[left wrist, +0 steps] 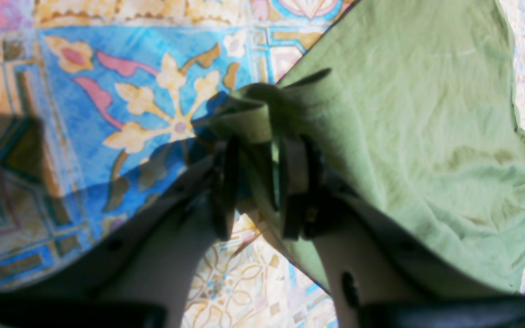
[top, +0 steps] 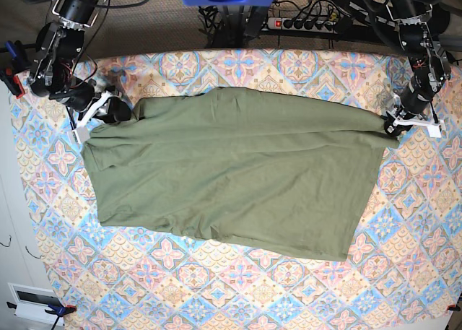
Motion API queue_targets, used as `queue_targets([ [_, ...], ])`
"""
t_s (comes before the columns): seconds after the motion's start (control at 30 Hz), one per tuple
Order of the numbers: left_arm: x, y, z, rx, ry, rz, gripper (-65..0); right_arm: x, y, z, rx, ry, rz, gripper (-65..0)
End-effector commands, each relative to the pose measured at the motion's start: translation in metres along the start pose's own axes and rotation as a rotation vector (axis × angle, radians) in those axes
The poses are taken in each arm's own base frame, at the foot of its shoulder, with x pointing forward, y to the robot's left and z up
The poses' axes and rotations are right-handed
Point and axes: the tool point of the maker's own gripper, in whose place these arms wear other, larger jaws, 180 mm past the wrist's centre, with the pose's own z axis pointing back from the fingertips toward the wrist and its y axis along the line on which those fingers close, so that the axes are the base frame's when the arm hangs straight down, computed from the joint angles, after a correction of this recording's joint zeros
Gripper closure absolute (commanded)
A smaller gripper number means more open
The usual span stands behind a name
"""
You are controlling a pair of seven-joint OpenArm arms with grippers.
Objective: Layout the t-shirt on the table in an organized manner, then fold the t-shirt properly
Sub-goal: 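Hold the shirt edge with both grippers and pull it taut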
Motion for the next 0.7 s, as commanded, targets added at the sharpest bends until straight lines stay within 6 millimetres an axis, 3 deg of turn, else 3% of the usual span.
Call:
queue_targets([
  [0.0, 0.019, -0.006, 0.004, -0.018, -0.042, -0.022, -15.0, 0.017, 0.000, 0.007, 0.003, -0.051, 0.026, -24.4],
  [0.27, 0.019, -0.006, 0.004, -0.018, -0.042, -0.022, -15.0, 0.020, 0.001, 0.005, 0.019, -0.064, 0.012, -24.5],
  [0.5, 0.019, -0.006, 0.004, -0.019, -0.043, -0.023, -15.0, 0.001, -0.007, -0.002, 0.025, -0.027, -0.054, -23.7],
  [0.57, 0.019, -0.006, 0.004, -0.019, -0.043, -0.023, -14.9, 0.002, -0.007, -0.002, 0.026, -0.028, -0.057, -19.6],
  [0.67, 0.019, -0.008, 0.005, -0.023, -0.044, -0.024, -14.9, 0.004, -0.010, 0.002, 0.020, -0.040, -0.063, -6.0],
])
